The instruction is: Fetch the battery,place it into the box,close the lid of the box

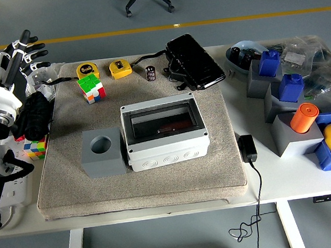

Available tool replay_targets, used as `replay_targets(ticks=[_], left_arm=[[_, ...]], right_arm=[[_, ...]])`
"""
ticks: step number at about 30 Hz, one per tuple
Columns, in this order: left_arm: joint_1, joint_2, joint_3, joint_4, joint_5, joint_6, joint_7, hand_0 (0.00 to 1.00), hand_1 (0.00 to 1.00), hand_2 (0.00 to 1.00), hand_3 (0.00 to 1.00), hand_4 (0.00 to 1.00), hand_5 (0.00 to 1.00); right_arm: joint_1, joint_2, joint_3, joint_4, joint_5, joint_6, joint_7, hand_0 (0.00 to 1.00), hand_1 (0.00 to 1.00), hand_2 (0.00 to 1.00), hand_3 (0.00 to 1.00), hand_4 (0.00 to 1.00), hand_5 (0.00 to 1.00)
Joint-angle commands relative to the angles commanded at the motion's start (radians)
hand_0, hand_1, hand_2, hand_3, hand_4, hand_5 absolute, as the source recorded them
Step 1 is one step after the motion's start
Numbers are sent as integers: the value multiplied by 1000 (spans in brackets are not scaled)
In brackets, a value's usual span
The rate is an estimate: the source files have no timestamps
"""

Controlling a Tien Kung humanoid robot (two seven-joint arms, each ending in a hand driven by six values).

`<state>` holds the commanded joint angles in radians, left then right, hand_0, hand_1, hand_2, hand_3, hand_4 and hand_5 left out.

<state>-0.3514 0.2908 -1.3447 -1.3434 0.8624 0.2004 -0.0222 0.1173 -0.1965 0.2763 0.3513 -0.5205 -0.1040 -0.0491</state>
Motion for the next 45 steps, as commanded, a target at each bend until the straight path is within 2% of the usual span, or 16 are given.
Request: replay_targets(ticks=[45], left_arm=[[11,-2,9,-14,-5,3,9,398,566,561,560,985,592]], right_arm=[[-4,10,26,3,-10,-3,5,730,698,697,700,998,608]])
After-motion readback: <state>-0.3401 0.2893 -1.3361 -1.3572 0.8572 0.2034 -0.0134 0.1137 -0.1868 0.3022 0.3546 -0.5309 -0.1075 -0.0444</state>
